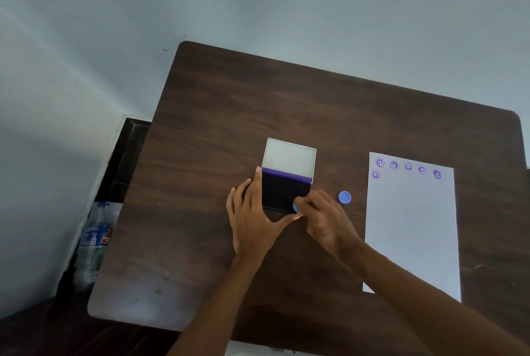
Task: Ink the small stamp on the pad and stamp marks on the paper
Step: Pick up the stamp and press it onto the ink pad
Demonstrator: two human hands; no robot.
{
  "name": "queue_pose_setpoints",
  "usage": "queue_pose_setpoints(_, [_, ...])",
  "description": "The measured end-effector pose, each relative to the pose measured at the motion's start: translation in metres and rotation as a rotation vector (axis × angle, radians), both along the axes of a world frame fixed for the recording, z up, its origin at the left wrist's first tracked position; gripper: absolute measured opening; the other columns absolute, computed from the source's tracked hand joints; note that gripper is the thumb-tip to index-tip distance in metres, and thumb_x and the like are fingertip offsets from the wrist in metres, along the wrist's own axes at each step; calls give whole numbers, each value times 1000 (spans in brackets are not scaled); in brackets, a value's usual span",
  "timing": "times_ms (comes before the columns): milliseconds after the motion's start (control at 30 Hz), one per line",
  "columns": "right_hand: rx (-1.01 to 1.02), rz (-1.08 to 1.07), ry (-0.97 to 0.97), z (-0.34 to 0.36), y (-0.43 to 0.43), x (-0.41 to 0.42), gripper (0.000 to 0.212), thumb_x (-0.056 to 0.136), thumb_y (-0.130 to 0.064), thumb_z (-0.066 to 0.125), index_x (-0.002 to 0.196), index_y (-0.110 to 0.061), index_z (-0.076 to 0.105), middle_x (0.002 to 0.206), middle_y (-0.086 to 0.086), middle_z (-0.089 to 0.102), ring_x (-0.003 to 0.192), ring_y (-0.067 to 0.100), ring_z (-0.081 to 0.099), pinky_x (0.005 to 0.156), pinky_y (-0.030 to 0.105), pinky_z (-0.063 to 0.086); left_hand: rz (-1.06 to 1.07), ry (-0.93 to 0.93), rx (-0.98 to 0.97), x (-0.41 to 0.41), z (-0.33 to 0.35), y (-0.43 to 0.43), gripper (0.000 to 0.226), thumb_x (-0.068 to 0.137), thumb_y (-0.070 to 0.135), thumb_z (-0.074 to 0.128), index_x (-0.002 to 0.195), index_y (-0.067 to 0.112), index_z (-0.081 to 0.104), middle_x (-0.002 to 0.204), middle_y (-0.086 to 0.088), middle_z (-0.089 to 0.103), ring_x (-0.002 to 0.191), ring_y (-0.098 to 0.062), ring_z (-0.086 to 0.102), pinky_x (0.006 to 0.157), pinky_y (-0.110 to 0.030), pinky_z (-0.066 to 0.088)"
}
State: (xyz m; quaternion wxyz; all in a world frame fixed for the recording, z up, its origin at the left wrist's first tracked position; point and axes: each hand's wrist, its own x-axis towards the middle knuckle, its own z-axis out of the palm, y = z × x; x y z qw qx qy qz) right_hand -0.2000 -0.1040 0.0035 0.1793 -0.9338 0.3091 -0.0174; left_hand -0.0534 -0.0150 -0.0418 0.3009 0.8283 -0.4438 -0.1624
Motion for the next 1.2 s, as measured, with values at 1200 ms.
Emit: queue_pose_setpoints(1200, [10,47,30,-10,4,17,52,63,-11,88,109,-11,65,99,6,66,86,19,62,67,27,59,34,-9,18,6,-5,3,115,67,94,40,155,22,25,143,1,54,134,-14,39,112,-38,25])
